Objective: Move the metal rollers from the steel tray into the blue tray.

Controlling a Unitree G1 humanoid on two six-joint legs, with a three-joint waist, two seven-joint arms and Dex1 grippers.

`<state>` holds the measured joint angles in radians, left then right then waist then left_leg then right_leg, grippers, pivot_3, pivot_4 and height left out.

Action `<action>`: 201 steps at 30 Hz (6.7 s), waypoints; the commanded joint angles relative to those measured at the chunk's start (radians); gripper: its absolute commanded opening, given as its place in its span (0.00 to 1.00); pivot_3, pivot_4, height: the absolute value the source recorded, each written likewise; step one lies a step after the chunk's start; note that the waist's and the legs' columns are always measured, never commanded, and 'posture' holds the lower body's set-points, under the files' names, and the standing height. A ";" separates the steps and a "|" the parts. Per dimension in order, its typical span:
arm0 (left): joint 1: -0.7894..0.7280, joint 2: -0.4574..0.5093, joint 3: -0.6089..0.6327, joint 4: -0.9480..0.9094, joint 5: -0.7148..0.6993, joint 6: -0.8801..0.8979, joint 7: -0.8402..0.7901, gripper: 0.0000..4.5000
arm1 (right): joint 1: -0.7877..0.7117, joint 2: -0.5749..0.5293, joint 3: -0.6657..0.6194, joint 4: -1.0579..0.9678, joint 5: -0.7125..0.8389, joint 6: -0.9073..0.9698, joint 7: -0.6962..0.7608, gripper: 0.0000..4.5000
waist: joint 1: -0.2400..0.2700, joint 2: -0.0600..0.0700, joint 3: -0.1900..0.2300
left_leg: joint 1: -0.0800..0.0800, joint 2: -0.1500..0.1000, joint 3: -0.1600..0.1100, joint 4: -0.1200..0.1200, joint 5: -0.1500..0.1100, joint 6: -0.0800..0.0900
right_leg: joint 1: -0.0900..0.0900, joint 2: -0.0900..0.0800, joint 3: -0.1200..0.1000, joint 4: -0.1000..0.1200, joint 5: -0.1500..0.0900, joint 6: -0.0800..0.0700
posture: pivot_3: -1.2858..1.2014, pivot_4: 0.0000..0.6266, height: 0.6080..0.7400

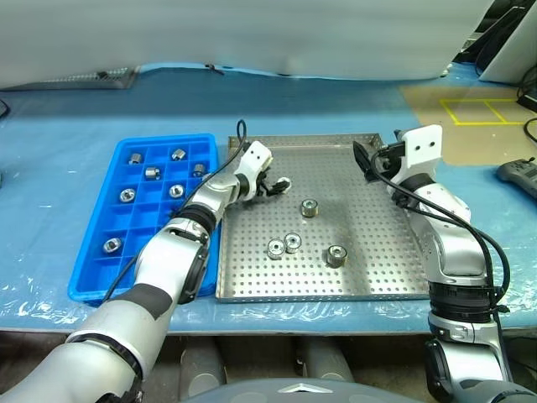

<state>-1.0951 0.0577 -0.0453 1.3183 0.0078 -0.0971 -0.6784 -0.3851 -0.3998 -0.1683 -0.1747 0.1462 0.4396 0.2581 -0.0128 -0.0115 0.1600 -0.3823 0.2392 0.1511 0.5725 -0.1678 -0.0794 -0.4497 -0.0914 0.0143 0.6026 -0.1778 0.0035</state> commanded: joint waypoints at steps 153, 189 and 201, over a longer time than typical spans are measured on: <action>0.026 -0.091 0.013 -0.090 0.000 -0.029 -0.326 0.41 | 0.219 -0.029 -0.066 -0.190 -0.002 0.053 -0.035 1.00 | -0.052 -0.003 0.003 | -0.003 -0.001 0.018 -0.002 -0.006 0.017 | -0.004 0.001 0.016 -0.019 0.009 0.006 | 0.34 0.24 1.00; 1.170 0.191 0.501 -2.233 -0.520 1.090 0.417 0.41 | -0.669 0.504 0.166 1.062 0.037 -0.595 0.331 1.00 | 0.187 0.000 0.007 | -0.023 0.007 -0.005 -0.006 0.000 0.006 | -0.014 0.000 -0.016 -0.010 0.003 -0.008 | 0.71 0.24 1.00; 1.287 0.252 0.446 -2.233 -0.525 1.087 0.462 0.41 | -0.479 0.474 0.269 0.646 0.169 -0.277 0.681 1.00 | 0.206 0.000 0.007 | -0.020 0.010 -0.006 -0.006 0.003 0.002 | -0.014 0.002 -0.016 -0.003 0.002 -0.007 | 0.71 0.24 1.00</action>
<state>0.1970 0.2960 0.3988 -0.8874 -0.5165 0.9923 -0.2291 -0.8640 0.0744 0.0904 0.5322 0.3074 0.1493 0.9357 0.1937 -0.0112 0.1675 -0.4024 0.2496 0.1455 0.5662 -0.1648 -0.0785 -0.4643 -0.0889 -0.0014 0.6001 -0.1754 -0.0036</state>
